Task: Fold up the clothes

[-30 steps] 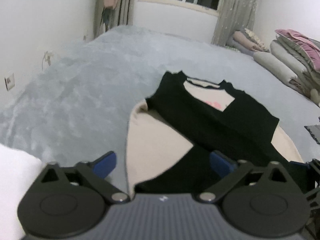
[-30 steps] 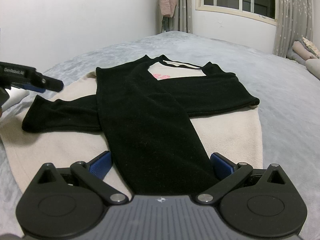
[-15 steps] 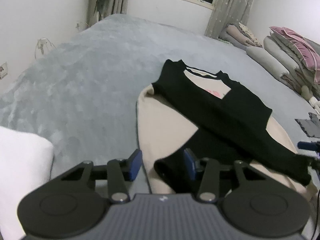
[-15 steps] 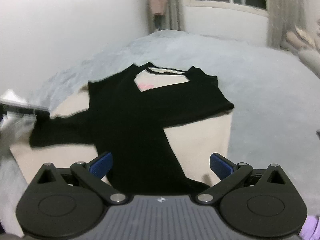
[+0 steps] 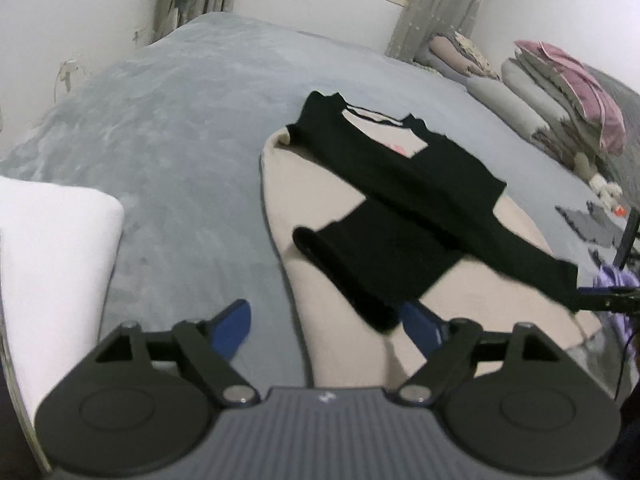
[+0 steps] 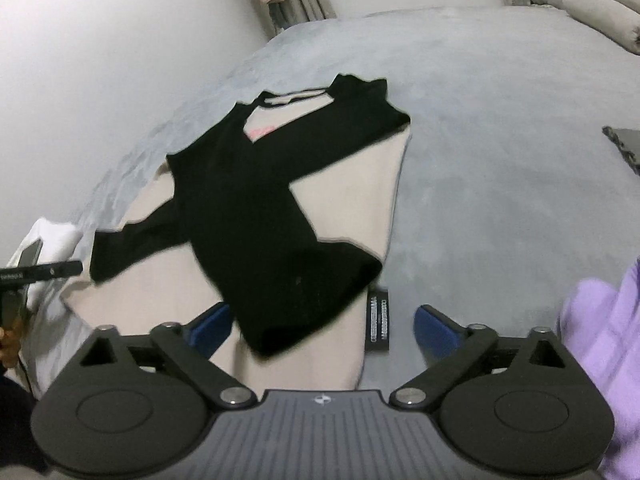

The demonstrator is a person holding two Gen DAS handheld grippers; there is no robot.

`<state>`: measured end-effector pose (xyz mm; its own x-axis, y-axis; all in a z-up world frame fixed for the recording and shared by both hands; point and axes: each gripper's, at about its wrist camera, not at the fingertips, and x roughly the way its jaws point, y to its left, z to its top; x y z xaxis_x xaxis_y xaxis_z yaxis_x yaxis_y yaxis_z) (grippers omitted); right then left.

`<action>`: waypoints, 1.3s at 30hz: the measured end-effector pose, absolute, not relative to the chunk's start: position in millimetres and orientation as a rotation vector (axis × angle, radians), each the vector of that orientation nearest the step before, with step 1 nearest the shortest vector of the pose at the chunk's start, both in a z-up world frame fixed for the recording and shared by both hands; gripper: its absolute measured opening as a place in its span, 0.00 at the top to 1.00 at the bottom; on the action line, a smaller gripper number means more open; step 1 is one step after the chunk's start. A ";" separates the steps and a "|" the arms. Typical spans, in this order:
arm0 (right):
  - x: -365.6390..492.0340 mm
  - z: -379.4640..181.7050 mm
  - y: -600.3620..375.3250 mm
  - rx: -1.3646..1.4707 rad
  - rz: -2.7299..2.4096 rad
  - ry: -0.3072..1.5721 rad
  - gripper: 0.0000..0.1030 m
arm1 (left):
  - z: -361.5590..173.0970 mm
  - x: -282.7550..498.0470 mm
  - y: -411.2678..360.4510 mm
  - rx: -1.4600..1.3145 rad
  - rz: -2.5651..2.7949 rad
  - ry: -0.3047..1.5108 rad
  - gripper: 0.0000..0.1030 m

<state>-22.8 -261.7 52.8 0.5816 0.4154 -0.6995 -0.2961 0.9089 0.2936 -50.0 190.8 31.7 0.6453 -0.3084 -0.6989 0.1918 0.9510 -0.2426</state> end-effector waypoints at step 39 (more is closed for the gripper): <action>-51.6 65.2 -282.3 0.145 0.416 0.785 0.36 | 46.2 -59.8 193.6 -0.099 -0.304 0.799 0.59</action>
<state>-51.6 -282.3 65.2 0.6314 0.4150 -0.6550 -0.3090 0.9094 0.2783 -59.8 193.6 46.2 0.6570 -0.3048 -0.6895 0.2303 0.9520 -0.2015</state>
